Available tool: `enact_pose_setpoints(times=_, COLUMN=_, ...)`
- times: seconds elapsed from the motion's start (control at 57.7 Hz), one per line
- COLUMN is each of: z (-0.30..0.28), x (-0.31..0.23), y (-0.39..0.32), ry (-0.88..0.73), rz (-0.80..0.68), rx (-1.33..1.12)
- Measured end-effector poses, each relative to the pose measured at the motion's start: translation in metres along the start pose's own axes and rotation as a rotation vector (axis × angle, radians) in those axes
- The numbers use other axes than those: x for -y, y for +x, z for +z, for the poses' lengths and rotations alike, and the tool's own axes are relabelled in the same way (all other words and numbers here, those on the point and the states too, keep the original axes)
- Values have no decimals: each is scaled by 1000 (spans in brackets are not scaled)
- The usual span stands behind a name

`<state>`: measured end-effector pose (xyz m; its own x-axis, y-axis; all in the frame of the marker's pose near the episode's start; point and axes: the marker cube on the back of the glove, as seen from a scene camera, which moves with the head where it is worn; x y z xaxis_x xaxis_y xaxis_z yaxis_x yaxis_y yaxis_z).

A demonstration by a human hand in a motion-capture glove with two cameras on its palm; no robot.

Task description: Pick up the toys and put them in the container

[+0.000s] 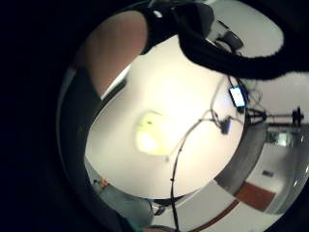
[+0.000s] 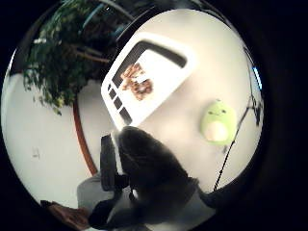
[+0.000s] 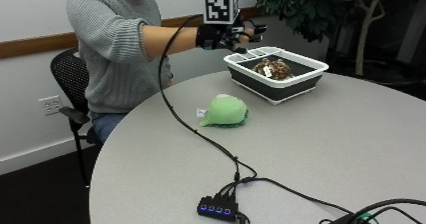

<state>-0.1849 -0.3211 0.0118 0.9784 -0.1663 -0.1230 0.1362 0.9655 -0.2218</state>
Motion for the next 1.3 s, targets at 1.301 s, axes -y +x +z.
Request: enact_pose_setpoints(times=1.301, z=3, x=42, y=48, ry=256, rz=125, rx=46)
